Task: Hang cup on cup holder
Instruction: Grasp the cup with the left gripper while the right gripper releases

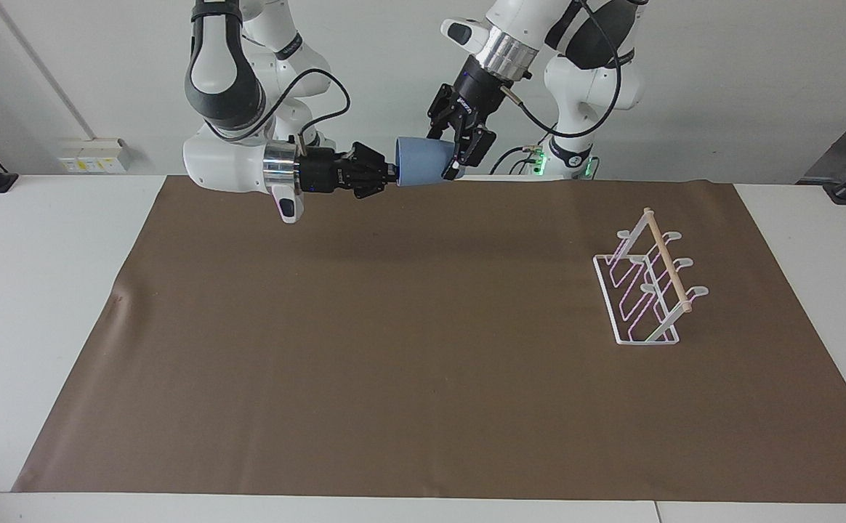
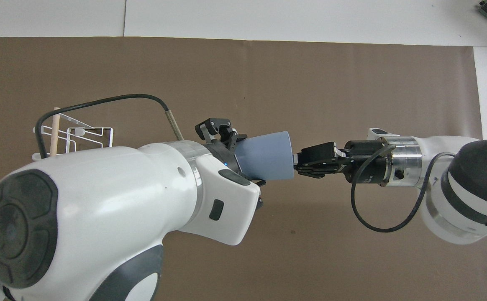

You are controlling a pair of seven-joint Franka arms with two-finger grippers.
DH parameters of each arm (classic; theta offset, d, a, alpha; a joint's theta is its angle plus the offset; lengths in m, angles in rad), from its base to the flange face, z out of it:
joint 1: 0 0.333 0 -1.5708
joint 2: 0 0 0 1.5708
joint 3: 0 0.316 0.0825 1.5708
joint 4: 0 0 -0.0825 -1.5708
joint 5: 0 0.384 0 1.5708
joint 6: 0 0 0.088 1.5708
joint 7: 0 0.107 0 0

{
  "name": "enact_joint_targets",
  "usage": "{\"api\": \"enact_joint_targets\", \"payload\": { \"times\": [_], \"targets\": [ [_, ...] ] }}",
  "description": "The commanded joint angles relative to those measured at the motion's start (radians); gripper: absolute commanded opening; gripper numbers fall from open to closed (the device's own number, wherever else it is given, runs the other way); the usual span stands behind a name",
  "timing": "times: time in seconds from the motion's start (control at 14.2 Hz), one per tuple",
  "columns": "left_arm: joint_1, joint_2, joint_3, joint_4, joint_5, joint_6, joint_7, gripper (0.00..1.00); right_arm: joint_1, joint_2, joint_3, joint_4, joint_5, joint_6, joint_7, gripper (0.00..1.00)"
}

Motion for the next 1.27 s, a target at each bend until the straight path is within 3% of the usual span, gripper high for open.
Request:
{"api": "enact_joint_targets", "payload": {
  "times": [0.0, 0.14, 0.21, 0.28, 0.35, 0.77, 1.2],
  "targets": [
    [-0.033, -0.007, 0.006, -0.024, 0.013, 0.012, -0.06, 0.0, -0.012, -0.022, 0.008, -0.015, 0.037, 0.018, -0.017, 0.0],
    [-0.033, -0.007, 0.006, -0.024, 0.013, 0.008, -0.062, 0.0, -0.012, -0.02, 0.008, -0.013, 0.037, 0.021, -0.012, 0.02],
    [-0.033, -0.009, 0.006, -0.024, 0.013, 0.008, -0.062, 0.0, -0.014, -0.022, 0.008, -0.015, 0.037, 0.021, -0.005, 0.3],
    [-0.033, -0.007, 0.006, -0.024, 0.013, 0.008, -0.062, 0.0, -0.015, -0.022, 0.008, -0.015, 0.037, 0.021, 0.01, 0.76],
    [-0.033, -0.007, 0.006, -0.026, 0.013, 0.01, -0.063, 0.0, -0.017, -0.022, 0.006, -0.013, 0.037, 0.021, 0.032, 1.0],
    [-0.029, -0.012, 0.008, -0.037, 0.016, -0.028, -0.06, 0.0, -0.04, -0.016, 0.0, -0.01, 0.003, 0.03, 0.043, 1.0],
    [-0.014, -0.025, 0.019, -0.027, 0.187, -0.282, -0.093, 0.0, -0.083, -0.014, -0.001, 0.034, -0.433, 0.218, 0.054, 1.0]
  ]
}}
